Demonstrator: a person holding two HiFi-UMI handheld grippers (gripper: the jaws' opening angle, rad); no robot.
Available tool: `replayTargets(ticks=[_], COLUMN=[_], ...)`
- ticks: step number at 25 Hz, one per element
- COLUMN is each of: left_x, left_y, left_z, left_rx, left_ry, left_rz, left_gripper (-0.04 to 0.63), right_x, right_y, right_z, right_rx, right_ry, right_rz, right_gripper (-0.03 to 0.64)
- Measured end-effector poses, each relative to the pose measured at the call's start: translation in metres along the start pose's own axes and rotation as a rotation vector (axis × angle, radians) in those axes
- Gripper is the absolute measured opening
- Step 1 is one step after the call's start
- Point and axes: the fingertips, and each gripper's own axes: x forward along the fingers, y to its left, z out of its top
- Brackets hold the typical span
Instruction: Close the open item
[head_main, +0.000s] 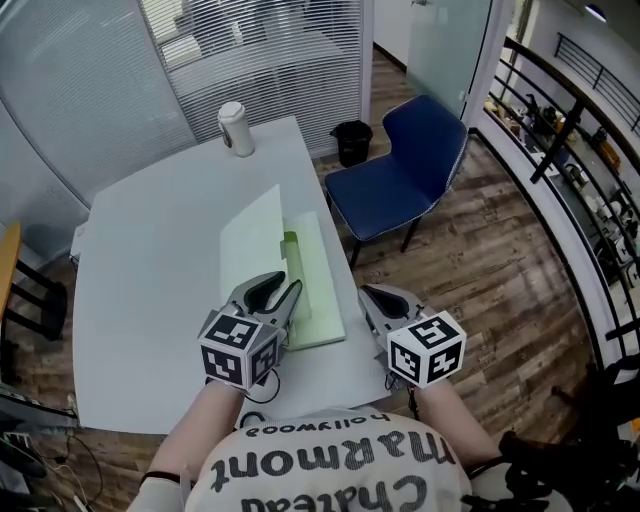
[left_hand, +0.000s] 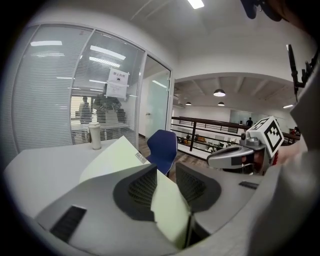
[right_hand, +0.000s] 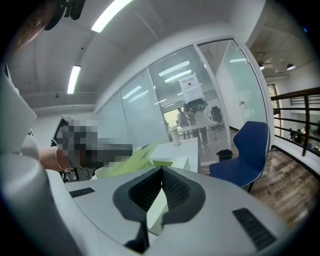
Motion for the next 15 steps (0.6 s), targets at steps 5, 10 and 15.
replayTargets(ticks=[5, 10, 15], left_x=[0.007, 0.015, 0.025], left_y=[-0.004, -0.009, -0.011], left_z=[-0.009, -0.016, -0.025], left_rx=[-0.017, -0.042, -0.068], left_ry=[0.020, 0.037, 0.065], left_rz=[-0.021, -0.040, -0.078], left_gripper=[0.106, 0.106, 0.106], right_x=[0.001, 0.002, 0.006], right_y=[-0.005, -0.010, -0.012], right_z=[-0.006, -0.015, -0.028], right_rx=[0.009, 0.029, 0.066], right_ry=[0.020, 0.041, 0.066], right_rz=[-0.003, -0.008, -0.021], right_gripper=[0.002, 0.002, 0.002])
